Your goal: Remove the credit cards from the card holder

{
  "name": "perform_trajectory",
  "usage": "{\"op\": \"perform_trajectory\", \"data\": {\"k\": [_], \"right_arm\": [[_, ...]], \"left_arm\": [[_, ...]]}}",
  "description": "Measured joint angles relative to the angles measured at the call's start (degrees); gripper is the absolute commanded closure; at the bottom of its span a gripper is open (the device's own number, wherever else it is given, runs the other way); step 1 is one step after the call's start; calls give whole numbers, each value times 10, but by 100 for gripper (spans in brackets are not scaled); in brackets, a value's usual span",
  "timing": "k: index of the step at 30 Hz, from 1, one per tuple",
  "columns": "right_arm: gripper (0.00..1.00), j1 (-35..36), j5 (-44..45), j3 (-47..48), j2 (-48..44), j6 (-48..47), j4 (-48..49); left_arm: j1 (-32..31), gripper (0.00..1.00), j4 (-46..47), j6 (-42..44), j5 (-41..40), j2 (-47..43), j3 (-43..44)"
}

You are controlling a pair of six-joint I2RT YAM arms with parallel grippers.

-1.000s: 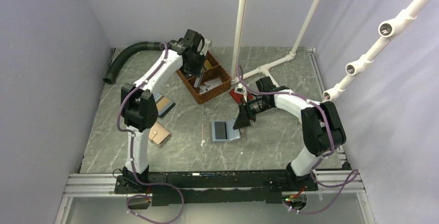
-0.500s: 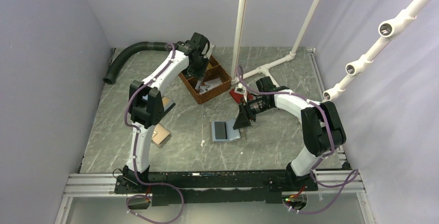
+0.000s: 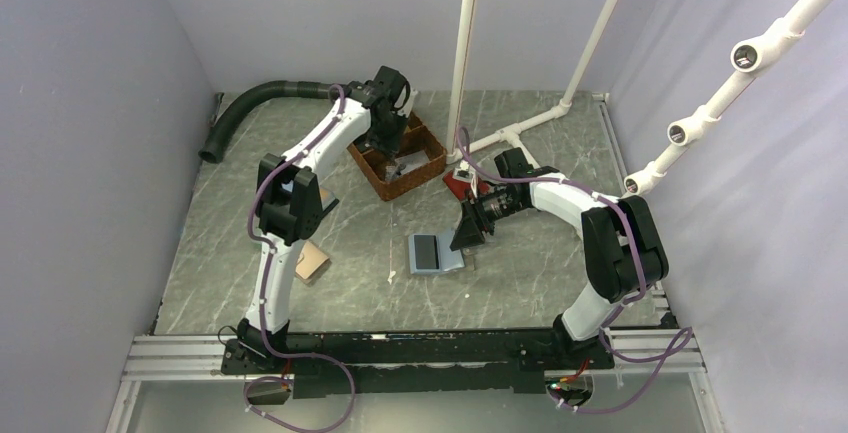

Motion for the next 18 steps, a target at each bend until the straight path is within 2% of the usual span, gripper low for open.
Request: {"op": "perform_trajectory", "data": {"k": [10, 15, 18], "right_arm": [[47, -1, 0, 0, 0, -5, -5], [47, -2, -1, 0, -4, -27, -24], [47, -2, 0, 0, -19, -44, -40]], "left_arm": [[-1, 75, 18, -41, 43, -5, -9], [1, 73, 49, -72, 49, -66, -90], [2, 67, 77, -90, 49, -142, -163]]}}
